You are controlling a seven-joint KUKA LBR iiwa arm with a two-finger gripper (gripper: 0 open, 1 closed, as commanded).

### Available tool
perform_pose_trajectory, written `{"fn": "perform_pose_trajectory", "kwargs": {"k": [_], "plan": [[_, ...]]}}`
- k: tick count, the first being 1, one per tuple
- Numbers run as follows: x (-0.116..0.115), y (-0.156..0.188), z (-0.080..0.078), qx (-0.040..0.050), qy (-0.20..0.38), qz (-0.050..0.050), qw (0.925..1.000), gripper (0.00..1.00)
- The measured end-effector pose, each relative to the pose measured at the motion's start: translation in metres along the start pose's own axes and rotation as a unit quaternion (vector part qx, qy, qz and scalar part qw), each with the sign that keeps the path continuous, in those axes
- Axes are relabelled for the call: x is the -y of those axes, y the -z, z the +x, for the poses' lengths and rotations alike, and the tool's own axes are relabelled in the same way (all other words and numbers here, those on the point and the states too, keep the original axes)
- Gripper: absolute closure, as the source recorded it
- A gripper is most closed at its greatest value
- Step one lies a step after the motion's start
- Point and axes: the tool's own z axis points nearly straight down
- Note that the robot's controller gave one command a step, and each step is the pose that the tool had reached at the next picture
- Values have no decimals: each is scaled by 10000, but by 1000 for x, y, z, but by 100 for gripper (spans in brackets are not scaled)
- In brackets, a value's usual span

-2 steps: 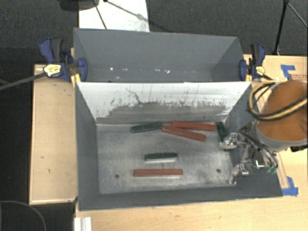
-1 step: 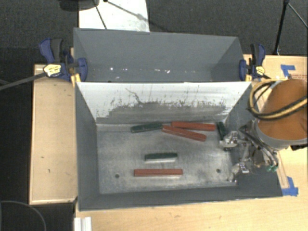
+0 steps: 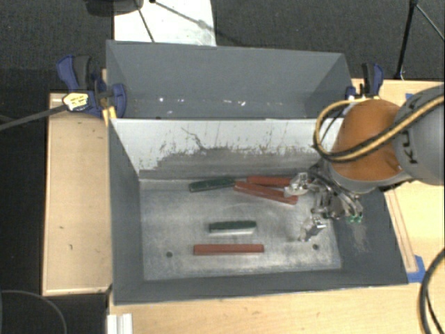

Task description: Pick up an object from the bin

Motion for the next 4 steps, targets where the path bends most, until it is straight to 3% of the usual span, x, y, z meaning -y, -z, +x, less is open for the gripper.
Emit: {"fn": "perform_pose_trajectory", "kwargs": {"k": [1,2,3,4], "plan": [[-93,8,9,-37,181,-14,9998,0],[-59,5,-27,-26,-1025,-15,9947,0],[-106,-13,-14,21,-521,8,9986,0],[-135,-22,-30,-27,-510,-15,9987,100]]}}
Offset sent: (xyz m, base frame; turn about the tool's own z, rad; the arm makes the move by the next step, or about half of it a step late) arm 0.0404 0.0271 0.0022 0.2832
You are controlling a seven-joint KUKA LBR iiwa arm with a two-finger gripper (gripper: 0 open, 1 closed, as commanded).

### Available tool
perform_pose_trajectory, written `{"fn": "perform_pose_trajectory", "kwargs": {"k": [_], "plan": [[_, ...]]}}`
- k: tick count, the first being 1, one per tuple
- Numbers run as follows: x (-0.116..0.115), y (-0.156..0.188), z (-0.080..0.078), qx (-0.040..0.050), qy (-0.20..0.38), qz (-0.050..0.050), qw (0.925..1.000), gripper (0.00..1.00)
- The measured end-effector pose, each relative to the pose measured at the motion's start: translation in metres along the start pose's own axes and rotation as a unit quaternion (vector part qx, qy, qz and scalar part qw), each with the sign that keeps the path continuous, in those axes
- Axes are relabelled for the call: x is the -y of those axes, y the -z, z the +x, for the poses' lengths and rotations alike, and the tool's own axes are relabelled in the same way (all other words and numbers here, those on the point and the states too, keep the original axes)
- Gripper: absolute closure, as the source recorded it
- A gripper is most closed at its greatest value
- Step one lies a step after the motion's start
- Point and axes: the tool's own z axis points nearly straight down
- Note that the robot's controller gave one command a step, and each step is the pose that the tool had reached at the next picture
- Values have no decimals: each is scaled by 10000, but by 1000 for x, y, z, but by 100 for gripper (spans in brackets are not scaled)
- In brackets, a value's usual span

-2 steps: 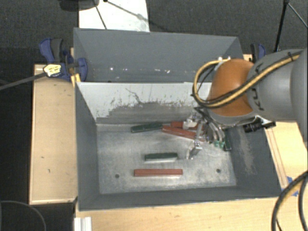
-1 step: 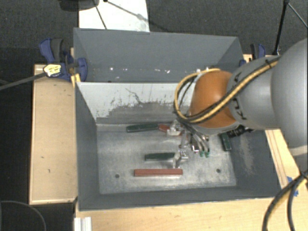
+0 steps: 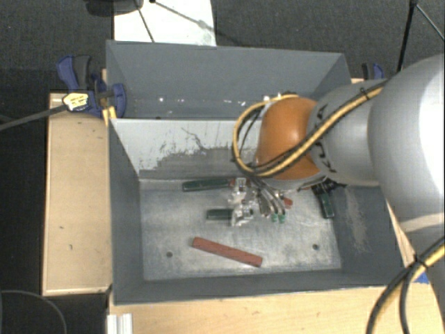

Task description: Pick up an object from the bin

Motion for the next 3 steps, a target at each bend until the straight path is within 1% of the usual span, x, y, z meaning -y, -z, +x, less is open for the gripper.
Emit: {"fn": "perform_pose_trajectory", "kwargs": {"k": [2,3], "plan": [[0,2,0,2,6,3,10000,100],[0,10,1,-4,9,5,10000,100]]}}
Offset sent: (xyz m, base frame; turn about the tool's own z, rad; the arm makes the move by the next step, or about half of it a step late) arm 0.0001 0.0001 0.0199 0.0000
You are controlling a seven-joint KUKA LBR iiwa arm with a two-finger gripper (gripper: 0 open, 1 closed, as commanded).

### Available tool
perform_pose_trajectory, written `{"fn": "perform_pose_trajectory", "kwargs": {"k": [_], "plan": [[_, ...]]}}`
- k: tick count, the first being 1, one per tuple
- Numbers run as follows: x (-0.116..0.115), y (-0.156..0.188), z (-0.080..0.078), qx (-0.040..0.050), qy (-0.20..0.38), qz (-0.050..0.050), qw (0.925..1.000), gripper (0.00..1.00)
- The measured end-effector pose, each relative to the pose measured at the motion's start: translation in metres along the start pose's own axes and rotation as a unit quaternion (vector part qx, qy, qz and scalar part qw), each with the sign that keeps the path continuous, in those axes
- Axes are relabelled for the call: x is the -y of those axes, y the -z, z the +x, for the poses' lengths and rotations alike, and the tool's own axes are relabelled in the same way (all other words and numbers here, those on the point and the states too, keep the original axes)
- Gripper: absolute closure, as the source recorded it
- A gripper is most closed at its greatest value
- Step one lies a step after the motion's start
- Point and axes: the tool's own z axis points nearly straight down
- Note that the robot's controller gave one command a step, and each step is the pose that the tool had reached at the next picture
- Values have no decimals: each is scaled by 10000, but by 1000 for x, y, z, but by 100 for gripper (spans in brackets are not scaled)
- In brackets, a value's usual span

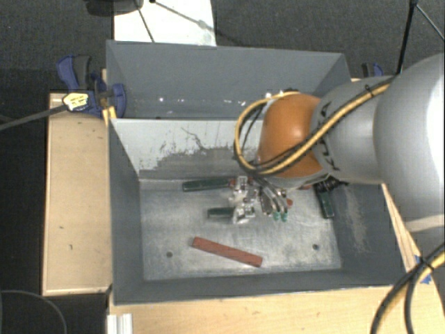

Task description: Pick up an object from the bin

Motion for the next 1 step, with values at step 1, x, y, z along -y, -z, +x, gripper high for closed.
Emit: {"fn": "perform_pose_trajectory", "kwargs": {"k": [1], "plan": [[0,7,0,5,6,1,10000,100]]}}
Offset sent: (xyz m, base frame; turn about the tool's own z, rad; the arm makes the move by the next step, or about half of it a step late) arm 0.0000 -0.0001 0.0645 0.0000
